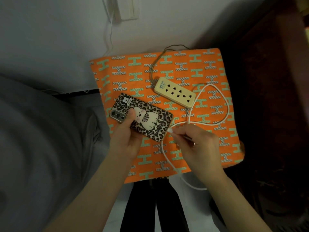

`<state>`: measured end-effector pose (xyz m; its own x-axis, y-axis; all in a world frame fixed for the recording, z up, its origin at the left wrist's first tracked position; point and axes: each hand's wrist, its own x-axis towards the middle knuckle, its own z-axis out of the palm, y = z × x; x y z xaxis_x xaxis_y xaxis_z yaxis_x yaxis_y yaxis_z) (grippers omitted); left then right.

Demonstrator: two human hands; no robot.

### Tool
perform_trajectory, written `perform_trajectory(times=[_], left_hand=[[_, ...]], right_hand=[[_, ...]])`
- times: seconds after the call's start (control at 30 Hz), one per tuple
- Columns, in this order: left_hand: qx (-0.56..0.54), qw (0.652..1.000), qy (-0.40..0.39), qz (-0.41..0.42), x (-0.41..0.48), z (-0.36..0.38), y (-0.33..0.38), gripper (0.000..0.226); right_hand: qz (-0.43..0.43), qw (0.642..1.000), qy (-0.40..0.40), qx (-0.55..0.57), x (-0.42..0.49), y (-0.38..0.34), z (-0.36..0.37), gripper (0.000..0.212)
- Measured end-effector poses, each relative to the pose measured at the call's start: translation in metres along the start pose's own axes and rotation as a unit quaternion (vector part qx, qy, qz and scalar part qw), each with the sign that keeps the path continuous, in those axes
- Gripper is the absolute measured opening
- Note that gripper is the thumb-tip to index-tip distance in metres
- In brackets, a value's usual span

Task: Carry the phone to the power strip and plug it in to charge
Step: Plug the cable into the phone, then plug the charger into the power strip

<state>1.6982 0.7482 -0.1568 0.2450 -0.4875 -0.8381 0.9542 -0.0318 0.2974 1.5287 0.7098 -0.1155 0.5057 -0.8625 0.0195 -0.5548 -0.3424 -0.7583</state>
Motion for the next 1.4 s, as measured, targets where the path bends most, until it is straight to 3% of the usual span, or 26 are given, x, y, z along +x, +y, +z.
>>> perform_trajectory(times=[0.1, 0.2, 0.33, 0.4, 0.53, 0.57, 0.6, 0.7, 0.83, 0.87, 0.9, 0.97, 1.03, 1.13, 1.27, 1.4], left_hand=[[0.059, 0.998, 0.007, 0.004, -0.001, -0.001, 0.001, 0.043], [0.184, 0.983, 0.002, 0.005, 0.006, -0.004, 0.017, 0.044], [0.321, 0.946, 0.009, 0.04, 0.021, -0.004, 0.038, 0.025], [0.378, 0.925, 0.001, 0.044, 0.025, -0.005, 0.035, 0.026], [0.484, 0.873, -0.013, 0.063, 0.037, -0.007, 0.029, 0.043], [0.538, 0.837, -0.017, 0.098, 0.04, -0.006, 0.029, 0.046], [0.61, 0.779, -0.023, 0.145, 0.043, -0.004, 0.029, 0.047], [0.777, 0.577, -0.002, 0.251, 0.046, 0.004, 0.029, 0.052], [0.914, 0.315, 0.064, 0.248, 0.05, 0.011, 0.043, 0.074], [0.927, 0.266, 0.072, 0.253, 0.053, 0.016, 0.048, 0.077], [0.929, 0.242, 0.072, 0.27, 0.056, 0.023, 0.053, 0.078], [0.901, 0.262, 0.022, 0.344, 0.061, 0.04, 0.057, 0.069], [0.852, 0.306, -0.093, 0.415, 0.064, 0.055, 0.055, 0.061], [0.822, 0.325, -0.218, 0.413, 0.07, 0.077, 0.041, 0.075], [0.851, 0.281, -0.223, 0.383, 0.085, 0.088, 0.023, 0.073], [0.834, 0.321, -0.2, 0.401, 0.091, 0.084, 0.016, 0.064]], right_hand=[[0.019, 0.999, -0.037, 0.001, -0.009, 0.007, 0.002, 0.005], [0.07, 0.991, -0.105, 0.033, -0.016, 0.015, -0.001, 0.013], [0.236, 0.971, -0.028, -0.031, -0.017, 0.048, -0.007, 0.038], [0.306, 0.949, -0.044, -0.063, -0.016, 0.061, -0.001, 0.05], [0.335, 0.937, -0.072, -0.071, -0.008, 0.068, 0.017, 0.066], [0.339, 0.935, -0.067, -0.08, -0.006, 0.07, 0.019, 0.067], [0.345, 0.932, -0.064, -0.087, -0.004, 0.071, 0.02, 0.067], [0.359, 0.929, -0.07, -0.051, 0.001, 0.075, 0.018, 0.064], [0.383, 0.889, -0.08, 0.24, 0.005, 0.074, -0.004, 0.027], [0.369, 0.882, -0.074, 0.284, 0.007, 0.074, -0.012, 0.025], [0.348, 0.882, -0.063, 0.313, 0.01, 0.073, -0.018, 0.025], [0.304, 0.889, -0.032, 0.342, 0.023, 0.07, -0.031, 0.022], [0.277, 0.9, -0.001, 0.336, 0.041, 0.064, -0.037, 0.026], [0.212, 0.955, 0.052, 0.201, 0.069, 0.06, -0.043, 0.029], [0.142, 0.987, 0.056, 0.044, 0.093, 0.062, -0.041, 0.031], [0.056, 0.997, 0.033, -0.042, 0.104, 0.067, -0.033, 0.032]])
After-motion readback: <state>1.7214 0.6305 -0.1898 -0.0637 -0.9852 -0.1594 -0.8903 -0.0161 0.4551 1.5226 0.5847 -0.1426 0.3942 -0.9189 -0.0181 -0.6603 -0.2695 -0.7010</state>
